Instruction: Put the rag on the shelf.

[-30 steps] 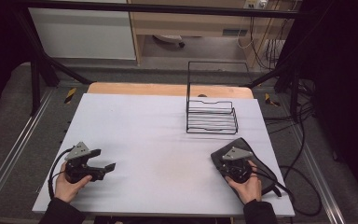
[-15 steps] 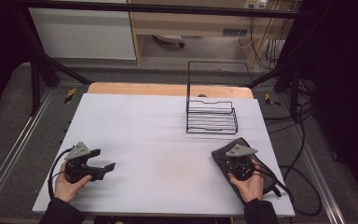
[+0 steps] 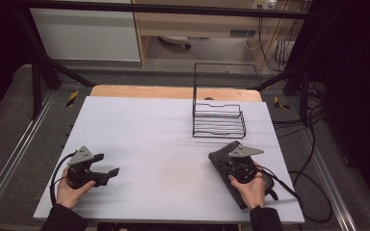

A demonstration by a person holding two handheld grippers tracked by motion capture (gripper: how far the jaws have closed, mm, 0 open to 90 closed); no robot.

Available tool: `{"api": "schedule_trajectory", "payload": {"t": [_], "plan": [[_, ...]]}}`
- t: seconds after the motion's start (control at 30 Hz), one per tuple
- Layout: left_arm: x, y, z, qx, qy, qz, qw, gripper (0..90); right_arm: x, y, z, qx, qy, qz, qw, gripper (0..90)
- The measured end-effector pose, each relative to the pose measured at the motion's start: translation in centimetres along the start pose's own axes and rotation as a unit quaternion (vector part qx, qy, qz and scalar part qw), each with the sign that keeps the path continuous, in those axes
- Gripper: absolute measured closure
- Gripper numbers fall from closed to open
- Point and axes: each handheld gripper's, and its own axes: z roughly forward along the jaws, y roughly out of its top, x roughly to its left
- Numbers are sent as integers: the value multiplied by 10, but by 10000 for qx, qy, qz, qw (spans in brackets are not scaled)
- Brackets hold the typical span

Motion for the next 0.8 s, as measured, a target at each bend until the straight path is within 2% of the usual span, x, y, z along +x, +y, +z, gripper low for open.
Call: {"api": "schedule_trajectory", "payload": {"t": [0.6, 0.8], "plan": [[1, 0, -1, -12, 24, -14, 10000, 116, 46, 30, 49, 297, 315, -122, 9990, 835], [1, 0, -1, -4, 21, -6, 10000, 116, 56, 37, 62, 323, 364, -135, 9987, 835]]}}
